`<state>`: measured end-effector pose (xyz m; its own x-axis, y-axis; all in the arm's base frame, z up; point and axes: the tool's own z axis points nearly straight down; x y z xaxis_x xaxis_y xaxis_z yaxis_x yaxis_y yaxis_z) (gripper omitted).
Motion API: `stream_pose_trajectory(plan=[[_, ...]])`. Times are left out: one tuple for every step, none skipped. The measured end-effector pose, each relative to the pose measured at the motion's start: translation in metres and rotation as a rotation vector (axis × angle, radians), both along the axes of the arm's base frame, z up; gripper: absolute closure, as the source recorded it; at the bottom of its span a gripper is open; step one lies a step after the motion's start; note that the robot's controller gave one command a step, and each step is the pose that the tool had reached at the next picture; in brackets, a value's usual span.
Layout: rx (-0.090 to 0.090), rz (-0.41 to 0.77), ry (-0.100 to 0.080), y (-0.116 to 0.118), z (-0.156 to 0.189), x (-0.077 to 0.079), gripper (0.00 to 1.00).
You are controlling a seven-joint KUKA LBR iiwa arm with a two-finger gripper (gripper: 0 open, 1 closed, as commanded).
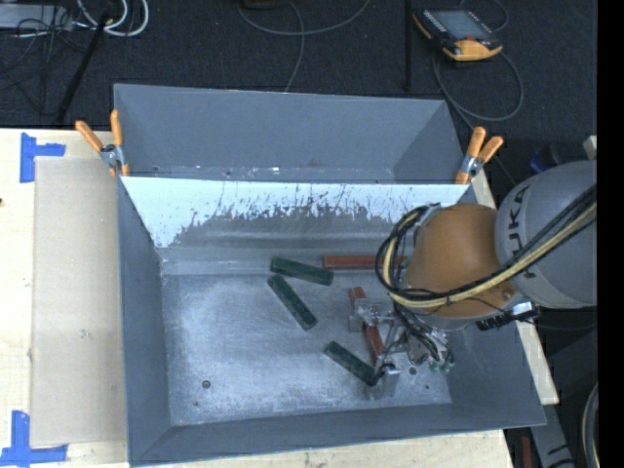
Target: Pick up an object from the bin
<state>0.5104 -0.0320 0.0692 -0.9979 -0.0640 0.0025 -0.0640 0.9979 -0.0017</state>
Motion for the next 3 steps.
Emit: stream_pose_trajectory(plan=[[0.004, 0.324, -0.002, 0.016, 0.0, 0.003, 0.0], [0.004, 0.319, -0.001, 0.015, 0.0, 0.002, 1.0], [0.002, 0.316, -0.008, 0.016, 0.067, 0.004, 1.0]])
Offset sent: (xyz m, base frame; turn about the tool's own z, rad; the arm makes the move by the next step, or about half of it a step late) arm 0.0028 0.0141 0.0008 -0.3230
